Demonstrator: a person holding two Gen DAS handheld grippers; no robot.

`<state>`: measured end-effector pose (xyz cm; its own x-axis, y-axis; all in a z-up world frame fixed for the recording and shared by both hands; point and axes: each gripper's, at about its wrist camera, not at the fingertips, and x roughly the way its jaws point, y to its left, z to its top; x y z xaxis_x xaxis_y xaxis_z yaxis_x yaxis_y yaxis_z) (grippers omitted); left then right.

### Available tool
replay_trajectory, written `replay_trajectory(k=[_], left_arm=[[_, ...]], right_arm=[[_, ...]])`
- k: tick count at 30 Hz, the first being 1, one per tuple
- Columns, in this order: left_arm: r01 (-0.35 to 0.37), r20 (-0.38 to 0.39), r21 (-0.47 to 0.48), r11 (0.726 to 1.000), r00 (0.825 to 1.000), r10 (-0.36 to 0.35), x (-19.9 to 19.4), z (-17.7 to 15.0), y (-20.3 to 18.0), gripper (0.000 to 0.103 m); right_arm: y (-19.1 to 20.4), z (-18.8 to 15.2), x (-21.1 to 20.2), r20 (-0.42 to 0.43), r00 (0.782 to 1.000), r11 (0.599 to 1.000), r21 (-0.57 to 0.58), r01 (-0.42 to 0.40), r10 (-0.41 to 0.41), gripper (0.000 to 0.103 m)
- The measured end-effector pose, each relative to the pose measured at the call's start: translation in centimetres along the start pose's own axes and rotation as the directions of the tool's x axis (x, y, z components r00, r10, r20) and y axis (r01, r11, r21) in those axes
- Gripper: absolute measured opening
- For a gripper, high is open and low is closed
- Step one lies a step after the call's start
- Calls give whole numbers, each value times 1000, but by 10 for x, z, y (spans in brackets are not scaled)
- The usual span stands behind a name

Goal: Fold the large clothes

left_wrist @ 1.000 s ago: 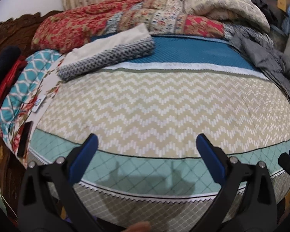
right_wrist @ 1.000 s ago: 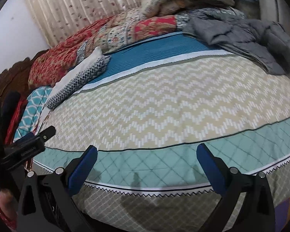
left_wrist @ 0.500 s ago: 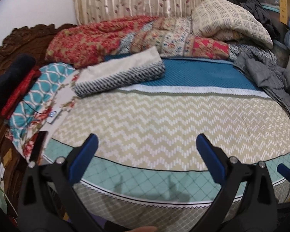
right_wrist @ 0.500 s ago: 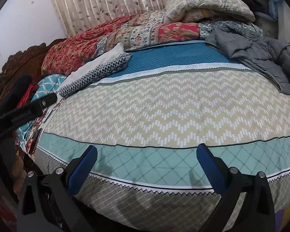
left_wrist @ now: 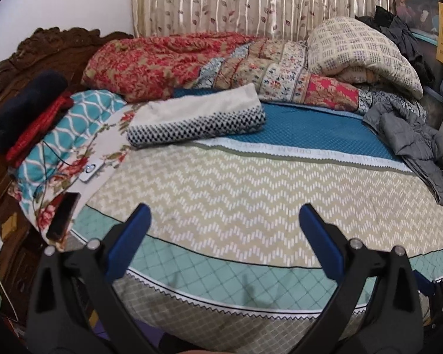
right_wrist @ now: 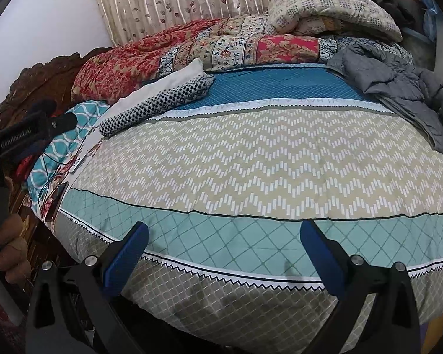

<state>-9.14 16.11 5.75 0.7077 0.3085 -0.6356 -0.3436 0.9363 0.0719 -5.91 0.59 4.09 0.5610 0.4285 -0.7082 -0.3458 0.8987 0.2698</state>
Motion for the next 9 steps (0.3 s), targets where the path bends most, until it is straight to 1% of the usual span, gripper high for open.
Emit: replay_trajectory(k=[2,6,9], left_arm=[[2,0,-4,1000,1000,-2,-2,2,1,96],[-42,20,-2,999,999,42,-3,5,4,97],[-38,-10,-21,999,999,38,1,8,7,97]], right_arm=[[1,0,1,-16,1000,1000,-7,3,-3,97],[4,0,-4,-3,1000,1000,-8,-3,3,97],[4,-3,-5,-10,1000,1000,4,-8,8,97]])
